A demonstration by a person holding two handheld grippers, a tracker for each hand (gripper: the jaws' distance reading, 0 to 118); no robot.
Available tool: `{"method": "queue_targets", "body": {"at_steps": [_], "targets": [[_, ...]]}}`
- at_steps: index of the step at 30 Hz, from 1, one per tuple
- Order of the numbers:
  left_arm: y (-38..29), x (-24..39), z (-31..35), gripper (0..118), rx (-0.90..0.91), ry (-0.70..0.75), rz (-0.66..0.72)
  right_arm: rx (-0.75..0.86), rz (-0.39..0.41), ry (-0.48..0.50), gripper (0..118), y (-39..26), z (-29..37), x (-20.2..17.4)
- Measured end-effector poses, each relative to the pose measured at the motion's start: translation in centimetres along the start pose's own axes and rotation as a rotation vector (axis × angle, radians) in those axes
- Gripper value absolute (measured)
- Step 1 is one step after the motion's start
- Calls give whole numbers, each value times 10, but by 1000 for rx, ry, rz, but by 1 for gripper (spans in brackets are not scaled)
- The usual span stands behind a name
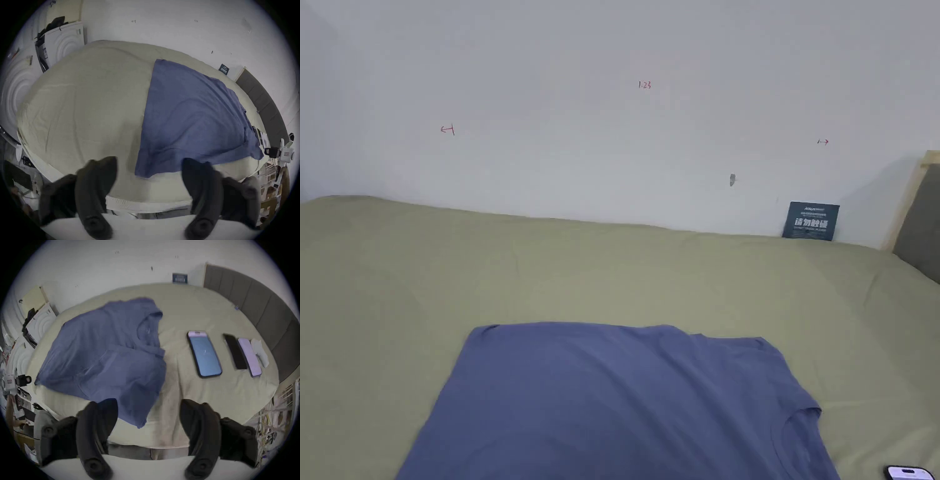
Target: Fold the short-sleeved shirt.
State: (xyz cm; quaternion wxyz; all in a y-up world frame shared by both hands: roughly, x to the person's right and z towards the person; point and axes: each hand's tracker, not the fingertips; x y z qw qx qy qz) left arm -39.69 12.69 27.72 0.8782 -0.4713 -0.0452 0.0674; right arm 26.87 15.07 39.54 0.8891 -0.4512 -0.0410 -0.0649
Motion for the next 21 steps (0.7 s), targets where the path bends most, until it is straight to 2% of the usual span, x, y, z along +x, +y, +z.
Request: {"method": "queue_targets", "body": {"at_steps": [2, 5, 6, 7, 8, 9, 10, 11, 12, 15, 20, 21], "targets": [[-5, 2, 28, 92, 117, -19, 32, 78, 12, -27, 81, -1, 23, -7], [-5, 23, 81, 91, 385, 10, 22, 296, 58, -42, 81, -12, 64, -32], [-8, 33, 100, 89, 477, 7, -6, 363, 80, -50, 75, -16, 76, -41], [-10, 46, 115, 85, 559, 23, -32, 421, 88, -77, 64, -22, 88, -52], [-16, 56, 129, 85, 619, 34, -47, 473, 87, -89, 64, -28, 97, -62], [-22, 66, 142, 83, 652, 54, -56, 515, 81, -84, 58, -34, 106, -70], [-26, 75, 151, 75, 676, 66, -77, 526, 72, -79, 43, -39, 113, -77], [-29, 77, 149, 52, 677, 76, -115, 535, 72, -74, 13, -43, 117, -83], [-32, 84, 151, 3, 668, 78, -139, 566, 62, -110, 0, -48, 118, -91], [-38, 92, 151, 0, 613, 62, -185, 524, 68, -44, 0, -57, 122, -102], [-37, 66, 126, 1, 426, 87, -143, 480, 60, -21, 0, -63, 118, -104], [-30, 56, 115, 10, 365, 77, -127, 479, 58, -20, 0, -63, 119, -103]]}}
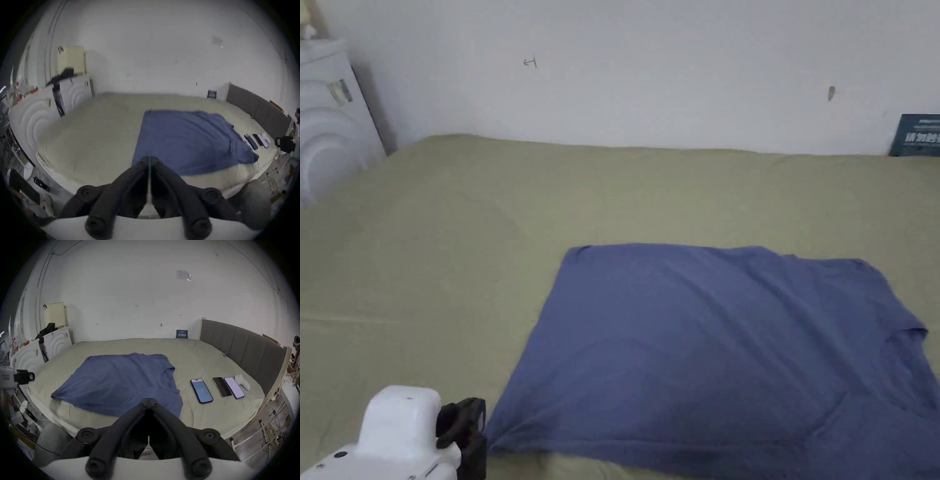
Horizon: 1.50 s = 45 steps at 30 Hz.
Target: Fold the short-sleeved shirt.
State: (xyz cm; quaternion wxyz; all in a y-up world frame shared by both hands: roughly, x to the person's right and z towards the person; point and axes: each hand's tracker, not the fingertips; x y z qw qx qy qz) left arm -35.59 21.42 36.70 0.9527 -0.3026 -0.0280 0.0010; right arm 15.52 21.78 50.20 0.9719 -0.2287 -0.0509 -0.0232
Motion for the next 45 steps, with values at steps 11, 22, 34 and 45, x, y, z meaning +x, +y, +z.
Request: {"method": "queue_targets", "body": {"at_steps": [11, 22, 34, 45], "targets": [[-28, -28, -155, 101, -434, -48, 62, -48, -38, -16, 0, 7, -14, 15], [-20, -19, -146, 2, -365, -13, 73, -410, -75, -51, 0, -7, -101, 50], [-24, -24, -157, 2, -408, -42, 102, -756, -60, -39, 1, -18, -202, 79], [11, -27, -149, 2, -394, -72, 95, -544, -1, -19, 2, 43, -170, 63]]}}
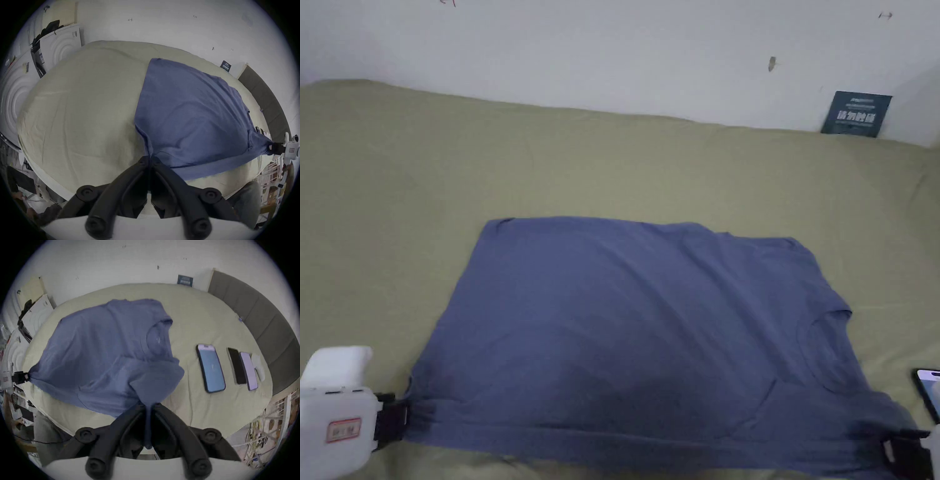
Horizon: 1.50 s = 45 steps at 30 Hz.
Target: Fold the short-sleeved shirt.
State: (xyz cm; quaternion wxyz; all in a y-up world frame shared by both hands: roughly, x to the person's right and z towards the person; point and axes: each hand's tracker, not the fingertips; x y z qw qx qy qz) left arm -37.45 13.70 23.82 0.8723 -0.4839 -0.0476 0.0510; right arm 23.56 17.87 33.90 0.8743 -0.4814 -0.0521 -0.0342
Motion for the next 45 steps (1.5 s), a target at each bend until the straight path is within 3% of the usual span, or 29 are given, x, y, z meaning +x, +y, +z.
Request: {"method": "queue_targets", "body": {"at_steps": [6, 11, 15, 20, 21, 22, 23, 24, 25, 27, 29, 31, 34, 35, 37, 38, 39, 42, 45], "targets": [[58, 4, -4, 2, 25, -35, -26, 38, 34, 0, 2, 56, 2, 4], [108, 4, -32, 2, -25, -44, -26, -6, 38, 17, 2, 109, -34, 9], [141, 6, -63, 2, -87, -52, -6, -71, -15, 49, 2, 138, -74, 18], [167, 14, -99, 4, -94, -37, -12, -81, -158, 70, 2, 152, -112, 25], [167, 15, -106, 9, -86, -51, 13, -72, -173, 72, 6, 152, -120, 27], [168, 14, -114, 23, -86, -51, 27, -48, -205, 87, 19, 151, -127, 28], [167, 13, -118, 45, -85, -46, 55, -46, -213, 87, 42, 148, -130, 29], [166, 9, -119, 78, -66, -19, 87, -43, -219, 79, 77, 146, -132, 29], [162, 8, -118, 88, -58, 2, 100, -21, -231, 66, 87, 141, -131, 27], [152, 4, -101, 88, 24, -4, 125, 74, -225, 125, 80, 131, -114, 26], [143, 8, -73, 87, 118, -83, 82, 171, -148, 162, 81, 116, -88, 16], [128, 15, -30, 83, 269, -38, 35, 306, -53, 107, 79, 98, -56, 4], [91, 28, 29, 77, 456, -17, -39, 443, 7, 88, 74, 61, -11, -5], [77, 32, 45, 65, 510, -17, -48, 483, 15, 98, 64, 47, 3, -10], [55, 42, 63, 12, 529, 15, -85, 526, 65, 42, 13, 24, 21, -24], [43, 45, 68, 0, 524, 65, -89, 532, 94, -2, 0, 14, 24, -24], [30, 48, 74, 0, 526, 69, -109, 553, 123, -87, 0, 2, 29, -31], [7, 44, 61, 0, 460, 62, -131, 549, 85, 6, 0, -23, 34, -35], [2, 40, 35, 2, 362, 48, -133, 502, 79, 3, 0, -29, 28, -36]]}}
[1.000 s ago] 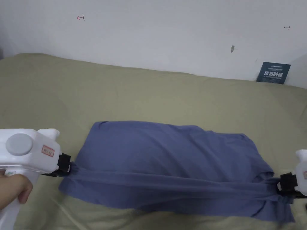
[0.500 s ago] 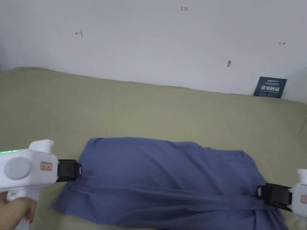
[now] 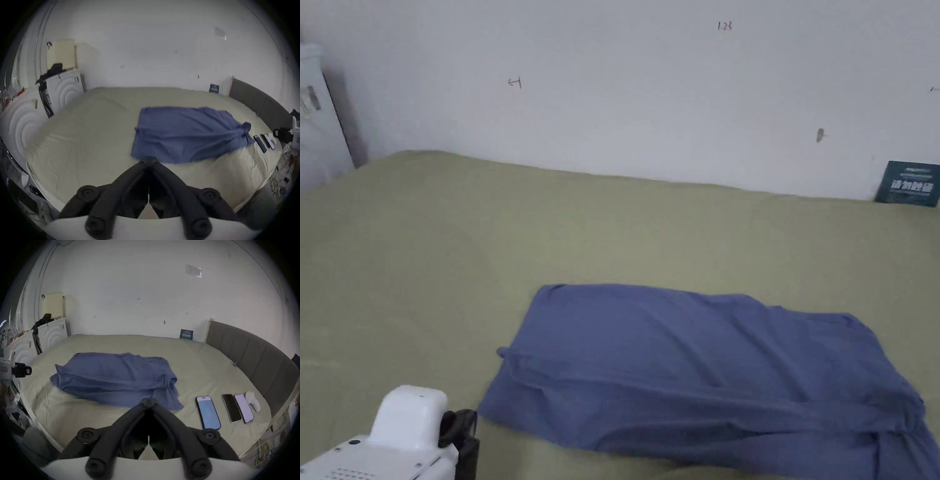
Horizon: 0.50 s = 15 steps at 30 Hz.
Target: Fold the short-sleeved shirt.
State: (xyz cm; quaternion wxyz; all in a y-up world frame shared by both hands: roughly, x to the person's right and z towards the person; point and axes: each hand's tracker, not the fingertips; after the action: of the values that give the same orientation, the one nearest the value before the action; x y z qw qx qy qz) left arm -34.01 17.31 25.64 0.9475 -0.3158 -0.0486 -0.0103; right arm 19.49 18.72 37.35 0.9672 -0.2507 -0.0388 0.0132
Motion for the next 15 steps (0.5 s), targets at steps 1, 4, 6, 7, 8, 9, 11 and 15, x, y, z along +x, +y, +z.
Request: {"method": "queue_targets", "body": {"at_steps": [1, 4, 6, 7, 8, 9, 11, 15], "targets": [[0, -5, -13, 11, -33, -17, 20, -9, 4, -1, 0, -2, 0, 1], [7, -17, -60, 76, -125, -58, 116, -23, -4, 12, 0, 1, -4, 8], [14, -24, -94, 77, -170, -55, 139, -26, -8, 14, 0, 2, -6, 13], [19, -25, -110, 77, -165, -39, 118, -31, -4, 12, 0, 4, -8, 16], [24, -21, -121, 77, -198, -46, 85, -39, -2, 7, 0, 5, -8, 18], [25, -19, -131, 77, -209, 2, 68, -41, -5, 3, 0, 6, -9, 20], [27, -20, -161, 76, -258, 4, 55, -47, -12, 0, 0, 7, -10, 28], [17, -24, -189, 23, -313, -27, 176, -77, -18, -28, 0, 9, -24, 41]]}}
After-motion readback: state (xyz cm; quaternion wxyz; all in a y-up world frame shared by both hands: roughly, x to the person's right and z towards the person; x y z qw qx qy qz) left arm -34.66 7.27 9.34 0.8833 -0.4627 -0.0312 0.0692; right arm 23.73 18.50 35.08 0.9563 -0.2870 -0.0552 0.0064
